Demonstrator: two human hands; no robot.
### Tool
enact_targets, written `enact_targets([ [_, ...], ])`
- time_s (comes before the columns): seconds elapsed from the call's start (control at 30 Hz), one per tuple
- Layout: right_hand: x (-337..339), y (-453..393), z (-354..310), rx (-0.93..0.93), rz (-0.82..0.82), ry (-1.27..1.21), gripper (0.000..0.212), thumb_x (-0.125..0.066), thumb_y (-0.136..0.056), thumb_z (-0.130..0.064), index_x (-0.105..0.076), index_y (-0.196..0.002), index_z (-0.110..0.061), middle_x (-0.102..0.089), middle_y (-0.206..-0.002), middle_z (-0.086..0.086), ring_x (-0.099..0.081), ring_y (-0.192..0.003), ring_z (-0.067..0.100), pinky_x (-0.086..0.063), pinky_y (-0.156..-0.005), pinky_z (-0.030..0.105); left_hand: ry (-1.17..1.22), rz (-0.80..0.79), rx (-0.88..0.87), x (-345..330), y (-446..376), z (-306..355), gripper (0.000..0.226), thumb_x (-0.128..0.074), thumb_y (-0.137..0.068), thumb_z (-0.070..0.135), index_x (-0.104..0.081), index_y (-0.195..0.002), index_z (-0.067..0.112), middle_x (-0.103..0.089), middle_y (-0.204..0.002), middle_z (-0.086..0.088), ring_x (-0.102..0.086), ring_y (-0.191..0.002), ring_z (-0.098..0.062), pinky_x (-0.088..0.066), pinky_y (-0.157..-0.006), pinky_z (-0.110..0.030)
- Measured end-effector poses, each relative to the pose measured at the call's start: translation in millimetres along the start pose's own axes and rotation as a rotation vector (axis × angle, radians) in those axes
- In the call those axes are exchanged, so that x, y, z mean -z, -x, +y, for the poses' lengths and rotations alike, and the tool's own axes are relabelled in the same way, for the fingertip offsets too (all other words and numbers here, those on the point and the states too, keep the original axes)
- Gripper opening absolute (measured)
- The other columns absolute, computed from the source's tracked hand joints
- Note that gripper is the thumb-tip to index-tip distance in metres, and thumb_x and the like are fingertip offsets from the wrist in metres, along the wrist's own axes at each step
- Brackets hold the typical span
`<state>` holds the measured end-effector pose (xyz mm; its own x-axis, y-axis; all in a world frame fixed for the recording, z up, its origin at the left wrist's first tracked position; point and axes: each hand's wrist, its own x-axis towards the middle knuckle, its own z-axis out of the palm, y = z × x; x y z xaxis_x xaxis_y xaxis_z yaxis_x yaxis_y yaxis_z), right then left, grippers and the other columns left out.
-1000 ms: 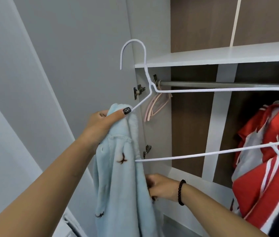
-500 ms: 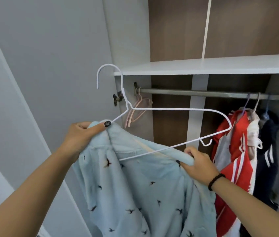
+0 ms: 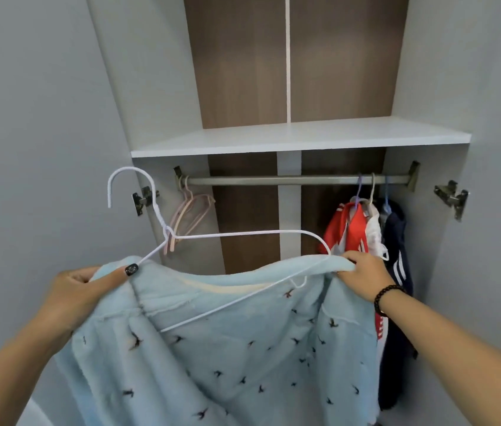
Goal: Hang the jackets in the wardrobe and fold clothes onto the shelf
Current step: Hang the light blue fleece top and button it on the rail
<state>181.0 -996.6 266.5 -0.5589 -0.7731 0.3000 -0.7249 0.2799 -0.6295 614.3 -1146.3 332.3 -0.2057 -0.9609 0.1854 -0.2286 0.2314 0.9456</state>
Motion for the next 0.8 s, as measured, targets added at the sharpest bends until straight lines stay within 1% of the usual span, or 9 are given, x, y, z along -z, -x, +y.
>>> enact_targets([
  [0.07,6.1,-6.5,-6.0,-0.049,-0.013,-0.013,0.012,-0.072,-0.080,-0.023,-0.063,-0.073,-0.022,-0.062,-0.077,-0.004,-0.057,-0.079,0.017,-0.037,-0.064,0.026,-0.053,-0.001,-0.004,-2.6,-5.4,-9.8,0.044,-0.080,-0.053,0.055,-0.077,-0.073,0.016,-0.072,-0.067,0.000,-0.061,-0.053,-0.012,-0.050,-0.052,-0.025],
  [0.13,12.1,-11.3,-13.7,-0.108,-0.004,-0.028,0.020,-0.076,-0.076,-0.026,-0.059,-0.065,-0.024,-0.058,-0.070,-0.010,-0.053,-0.071,0.010,-0.034,-0.058,0.022,-0.090,-0.017,0.014,-4.2,-10.6,-21.8,0.048,-0.081,-0.061,0.052,-0.066,-0.063,0.006,-0.059,-0.059,0.001,-0.049,-0.053,-0.013,-0.040,-0.058,-0.028],
  [0.23,14.5,-14.2,-28.0,-0.146,-0.019,-0.048,0.026,-0.079,-0.071,-0.022,-0.056,-0.059,-0.027,-0.055,-0.066,-0.012,-0.051,-0.067,0.008,-0.033,-0.053,0.018,-0.111,-0.049,0.043,-12.2,-9.2,-38.3,0.045,-0.083,-0.067,0.045,-0.051,-0.054,0.015,-0.042,-0.055,0.001,-0.037,-0.053,-0.012,-0.029,-0.056,-0.026],
  [0.3,11.8,-14.0,-36.6,-0.117,-0.022,-0.051,0.019,-0.077,-0.070,-0.016,-0.061,-0.063,-0.023,-0.060,-0.072,-0.009,-0.055,-0.074,0.011,-0.039,-0.060,0.020,-0.122,-0.059,0.043,-21.0,-4.9,-47.3,0.048,-0.082,-0.061,0.050,-0.045,-0.053,0.021,-0.037,-0.054,0.002,-0.034,-0.052,-0.011,-0.026,-0.053,-0.024],
  [0.4,5.0,-11.4,-48.7,-0.050,-0.019,-0.041,0.010,-0.074,-0.073,-0.014,-0.067,-0.074,-0.021,-0.067,-0.082,-0.004,-0.059,-0.080,0.013,-0.041,-0.065,0.022,-0.140,-0.056,0.034,-35.4,0.7,-58.1,0.044,-0.083,-0.065,0.046,-0.052,-0.056,0.017,-0.040,-0.055,0.002,-0.036,-0.054,-0.011,-0.028,-0.054,-0.024],
  [0.5,-1.8,-8.6,-57.5,-0.003,0.004,-0.025,0.004,-0.073,-0.075,-0.015,-0.071,-0.077,-0.013,-0.069,-0.083,-0.001,-0.061,-0.080,0.015,-0.045,-0.066,0.025,-0.133,-0.014,0.003,-49.3,6.4,-60.6,0.044,-0.084,-0.070,0.041,-0.054,-0.057,0.010,-0.039,-0.055,0.002,-0.033,-0.051,-0.010,-0.027,-0.046,-0.020],
  [0.6,-2.7,-5.6,-58.3,0.029,0.012,0.006,0.007,-0.073,-0.077,-0.017,-0.072,-0.080,-0.010,-0.070,-0.082,0.003,-0.062,-0.080,0.019,-0.050,-0.070,0.030,-0.146,0.045,-0.013,-55.3,10.4,-59.4,0.053,-0.084,-0.070,0.042,-0.052,-0.056,0.002,-0.039,-0.054,0.002,-0.034,-0.051,-0.011,-0.029,-0.051,-0.023],
  [0.67,1.4,-3.5,-55.5,0.064,0.002,0.089,0.008,-0.072,-0.079,-0.020,-0.072,-0.080,-0.012,-0.069,-0.084,0.006,-0.062,-0.081,0.022,-0.048,-0.069,0.031,-0.183,0.076,-0.016,-53.7,13.0,-57.0,0.056,-0.084,-0.069,0.045,-0.054,-0.057,0.000,-0.041,-0.051,0.004,-0.035,-0.048,-0.010,-0.030,-0.051,-0.023],
  [0.8,11.6,3.3,-46.6,0.101,0.028,0.321,0.017,-0.070,-0.083,-0.029,-0.071,-0.084,-0.012,-0.060,-0.088,0.009,-0.058,-0.083,0.027,-0.037,-0.063,0.028,-0.255,0.108,-0.066,-45.4,17.6,-51.2,0.055,-0.082,-0.065,0.056,-0.059,-0.058,0.006,-0.042,-0.048,0.007,-0.035,-0.045,-0.009,-0.032,-0.050,-0.023],
])
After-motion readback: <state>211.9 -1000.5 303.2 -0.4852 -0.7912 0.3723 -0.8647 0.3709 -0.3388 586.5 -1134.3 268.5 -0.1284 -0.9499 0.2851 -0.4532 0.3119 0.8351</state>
